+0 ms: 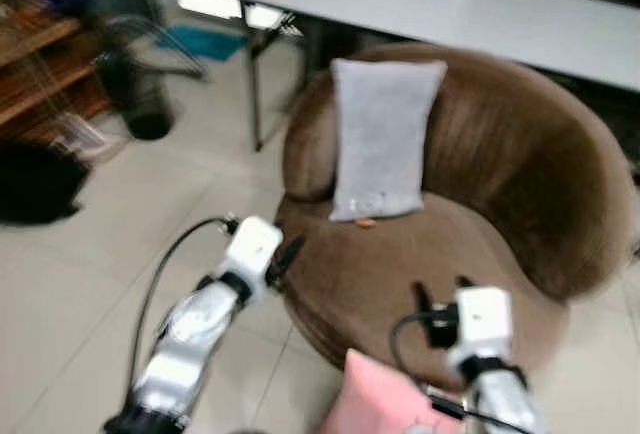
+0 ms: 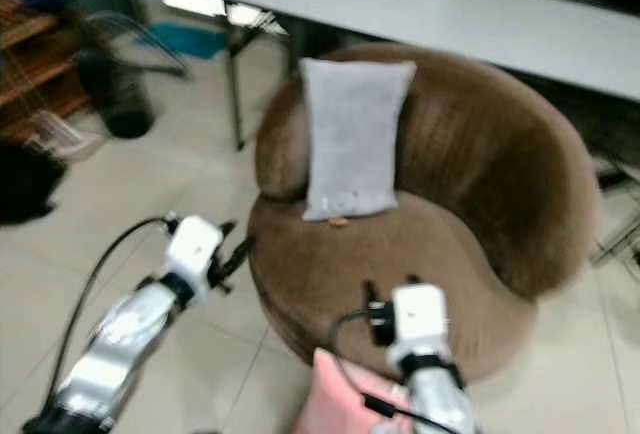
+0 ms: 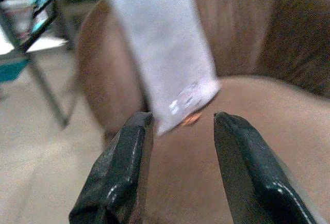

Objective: Move the pillow to the sofa from floor

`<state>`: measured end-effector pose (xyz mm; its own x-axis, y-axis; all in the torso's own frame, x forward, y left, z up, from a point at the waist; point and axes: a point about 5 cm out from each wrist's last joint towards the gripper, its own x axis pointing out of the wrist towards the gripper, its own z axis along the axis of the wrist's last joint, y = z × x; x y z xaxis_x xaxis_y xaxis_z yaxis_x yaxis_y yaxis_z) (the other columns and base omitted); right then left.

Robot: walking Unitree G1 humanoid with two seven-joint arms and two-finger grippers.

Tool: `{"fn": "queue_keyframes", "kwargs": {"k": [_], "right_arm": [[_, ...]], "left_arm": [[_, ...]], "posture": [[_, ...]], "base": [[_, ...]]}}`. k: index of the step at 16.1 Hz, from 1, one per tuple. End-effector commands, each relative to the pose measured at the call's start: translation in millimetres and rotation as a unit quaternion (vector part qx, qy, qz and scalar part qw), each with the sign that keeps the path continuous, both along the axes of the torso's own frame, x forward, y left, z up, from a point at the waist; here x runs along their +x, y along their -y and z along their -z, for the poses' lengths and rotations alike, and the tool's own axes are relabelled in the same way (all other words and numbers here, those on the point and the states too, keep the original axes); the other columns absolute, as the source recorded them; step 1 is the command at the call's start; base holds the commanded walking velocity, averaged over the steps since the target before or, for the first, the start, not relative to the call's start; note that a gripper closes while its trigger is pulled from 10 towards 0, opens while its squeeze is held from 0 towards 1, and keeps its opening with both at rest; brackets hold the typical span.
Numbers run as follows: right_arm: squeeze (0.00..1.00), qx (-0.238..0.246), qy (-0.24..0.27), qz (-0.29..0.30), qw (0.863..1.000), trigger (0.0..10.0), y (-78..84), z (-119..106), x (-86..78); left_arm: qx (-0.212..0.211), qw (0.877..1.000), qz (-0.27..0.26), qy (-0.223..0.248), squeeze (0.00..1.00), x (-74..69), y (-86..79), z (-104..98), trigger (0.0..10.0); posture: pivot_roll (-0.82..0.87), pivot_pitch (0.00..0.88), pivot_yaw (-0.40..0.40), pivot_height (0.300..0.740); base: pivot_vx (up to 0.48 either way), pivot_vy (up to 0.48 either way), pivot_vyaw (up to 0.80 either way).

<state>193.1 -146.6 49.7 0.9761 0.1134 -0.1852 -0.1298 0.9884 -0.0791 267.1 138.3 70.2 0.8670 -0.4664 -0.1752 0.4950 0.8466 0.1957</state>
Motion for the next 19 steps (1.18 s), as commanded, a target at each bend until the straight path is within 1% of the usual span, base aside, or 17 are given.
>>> {"fn": "queue_keyframes", "kwargs": {"k": [1, 2, 7, 13, 14, 16, 19], "right_arm": [[0.0, -0.012, -0.014, 0.016, 1.0, 10.0, 10.0, 4, -3.5], [0.0, -0.011, -0.024, 0.016, 1.0, 10.0, 10.4, 7, -5.0], [0.0, -0.004, -0.032, 0.018, 0.999, 10.0, 10.2, 10, -10.2], [0.0, -0.002, -0.027, 0.012, 1.0, 10.0, 8.8, 8, -8.3], [0.0, 0.0, -0.026, 0.002, 1.0, 10.0, 6.8, 7, -8.1], [0.0, 0.0, -0.026, -0.004, 1.0, 10.0, 5.7, 7, -7.5], [0.0, -0.001, -0.029, -0.01, 1.0, 10.0, 5.8, 8, -6.7]], "left_arm": [[-0.003, 1.0, 0.011, 0.011, 0.0, 2.9, 7.6, -5, 10.0], [-0.002, 1.0, 0.012, 0.009, 0.0, 2.7, 7.5, -5, 10.0], [-0.004, 1.0, 0.023, 0.003, 0.0, -0.8, 10.2, -2, 10.0], [-0.003, 1.0, 0.018, 0.002, 0.0, -0.3, 8.3, 0, 10.0], [-0.011, 1.0, -0.003, 0.007, 0.0, -2.5, 3.9, 4, 10.0], [-0.006, 1.0, -0.022, 0.001, 0.0, -7.3, -4.0, 13, 10.0], [-0.01, 0.999, -0.037, 0.0, 0.0, -13.1, -9.6, 15, 10.0]], "posture": [[0.03, 0.026, -0.036, 0.74], [0.03, 0.026, -0.034, 0.74], [0.02, 0.026, -0.025, 0.74], [0.02, 0.022, -0.028, 0.74], [0.02, 0.021, -0.03, 0.74], [0.02, 0.021, -0.032, 0.74], [0.03, 0.025, -0.036, 0.74]], "base": [[0.0, -0.48, 0.0], [0.0, -0.48, 0.0], [0.0, -0.48, 0.0], [0.0, -0.48, 0.0], [0.0, 0.0, 0.0], [0.0, 0.0, 0.0], [0.0, 0.0, 0.0]]}}
